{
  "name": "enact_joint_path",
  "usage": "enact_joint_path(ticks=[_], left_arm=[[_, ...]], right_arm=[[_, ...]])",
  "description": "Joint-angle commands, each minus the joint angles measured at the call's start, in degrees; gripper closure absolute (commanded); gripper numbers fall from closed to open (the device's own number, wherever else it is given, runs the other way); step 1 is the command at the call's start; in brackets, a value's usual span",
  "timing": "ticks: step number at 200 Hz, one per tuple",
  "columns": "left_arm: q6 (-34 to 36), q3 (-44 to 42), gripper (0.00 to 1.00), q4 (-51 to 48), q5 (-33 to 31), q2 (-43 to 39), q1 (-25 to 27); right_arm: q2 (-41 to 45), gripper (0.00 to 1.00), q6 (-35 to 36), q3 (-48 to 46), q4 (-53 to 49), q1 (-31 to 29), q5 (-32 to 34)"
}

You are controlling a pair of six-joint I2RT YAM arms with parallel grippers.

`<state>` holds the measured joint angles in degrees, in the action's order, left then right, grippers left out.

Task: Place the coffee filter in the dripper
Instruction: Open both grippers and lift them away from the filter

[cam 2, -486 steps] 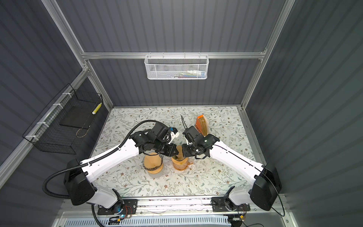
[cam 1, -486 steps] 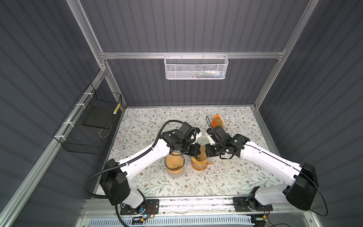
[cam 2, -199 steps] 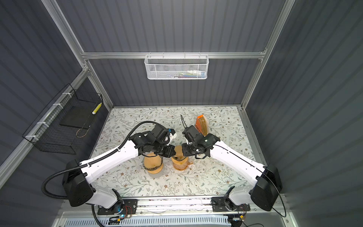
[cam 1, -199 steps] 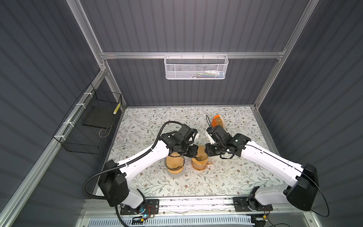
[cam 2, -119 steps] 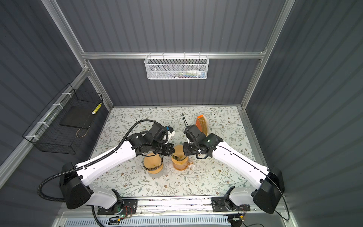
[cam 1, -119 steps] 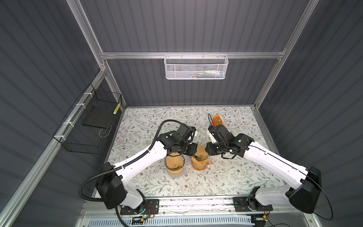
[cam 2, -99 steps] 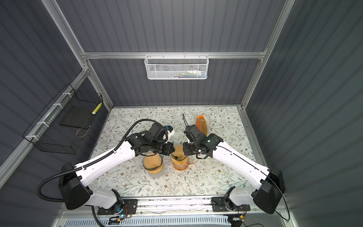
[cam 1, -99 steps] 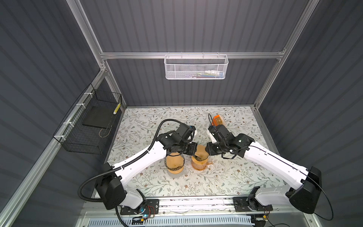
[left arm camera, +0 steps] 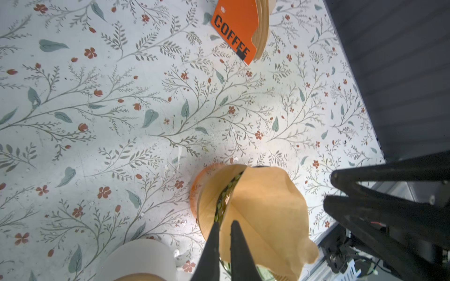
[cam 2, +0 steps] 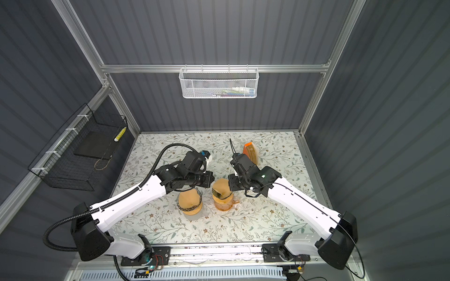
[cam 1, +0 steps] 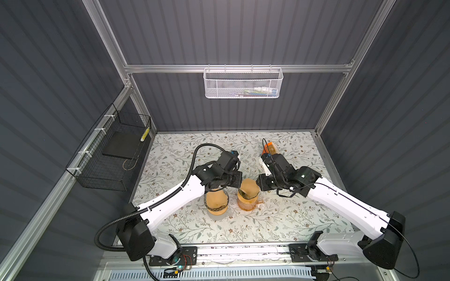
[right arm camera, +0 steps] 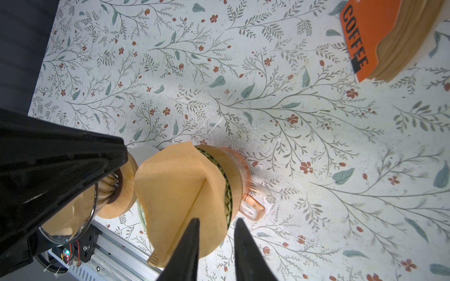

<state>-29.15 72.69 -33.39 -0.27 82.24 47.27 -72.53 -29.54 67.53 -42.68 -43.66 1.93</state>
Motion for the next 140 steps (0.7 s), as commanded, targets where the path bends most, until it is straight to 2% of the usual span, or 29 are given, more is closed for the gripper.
enact_joint_path(ticks=[1,15,20,27,40,50,54,57,64,70,72,76,79,82,106,126,140], left_arm=[[-2.31,1.34,0.84,4.92,-3.12,-1.16,-3.65],[-2.47,1.56,0.78,5.85,-2.94,-1.34,-6.31],[-2.42,1.65,0.72,5.96,-2.96,-1.44,-7.2],[-2.36,1.83,0.59,5.89,-3.21,-1.56,-8.35],[-1.52,2.06,0.5,5.88,-4.73,-1.77,-9.73],[-1.01,2.26,0.4,5.73,-6.32,-1.82,-10.71],[-0.92,2.38,0.27,5.52,-6.68,-1.86,-11.13],[-0.79,2.44,0.22,5.38,-6.96,-1.89,-11.47],[-0.52,2.29,0.11,5.62,-7.47,-2.0,-12.28],[-0.48,1.9,0.06,5.97,-8.05,-2.17,-12.96],[-0.47,1.71,0.05,6.12,-8.18,-2.17,-13.27],[-0.47,1.37,0.04,6.56,-8.38,-2.32,-13.88],[-0.47,1.04,0.03,6.95,-8.34,-2.42,-14.4],[-0.47,0.7,0.02,7.27,-8.34,-2.61,-14.94],[-0.74,-1.62,0.0,9.29,-9.49,-3.07,-19.9],[0.69,-4.84,0.0,12.53,-15.63,-4.74,-22.8],[3.27,-8.25,0.0,17.4,-17.09,-6.19,-24.44]], right_arm=[[1.86,0.7,1.2,1.05,1.55,1.71,2.09],[3.4,0.67,1.95,0.51,2.2,3.76,1.53],[4.01,0.65,2.18,0.15,2.51,4.7,1.18],[4.97,0.62,2.55,-0.29,2.73,6.19,0.95],[6.91,0.56,3.48,-1.52,3.39,9.12,0.49],[8.09,0.47,4.59,-2.44,4.0,11.37,0.53],[8.1,0.44,5.14,-2.98,4.42,12.32,0.38],[9.49,0.41,5.59,-3.34,4.82,13.02,0.29],[10.57,0.37,6.42,-3.99,5.53,14.63,0.4],[10.94,0.31,7.02,-4.36,5.96,16.03,0.55],[11.03,0.29,7.3,-4.52,6.16,16.45,0.53],[11.21,0.18,7.74,-4.74,6.51,17.56,0.44],[11.27,0.06,8.08,-4.85,6.62,18.36,0.39],[11.27,0.01,8.36,-4.87,6.57,19.06,0.32],[11.6,0.01,10.58,-5.89,8.28,24.23,0.92],[12.71,0.01,11.87,-8.6,11.95,28.18,1.17],[13.01,0.01,12.6,-10.07,13.81,30.91,1.15]])
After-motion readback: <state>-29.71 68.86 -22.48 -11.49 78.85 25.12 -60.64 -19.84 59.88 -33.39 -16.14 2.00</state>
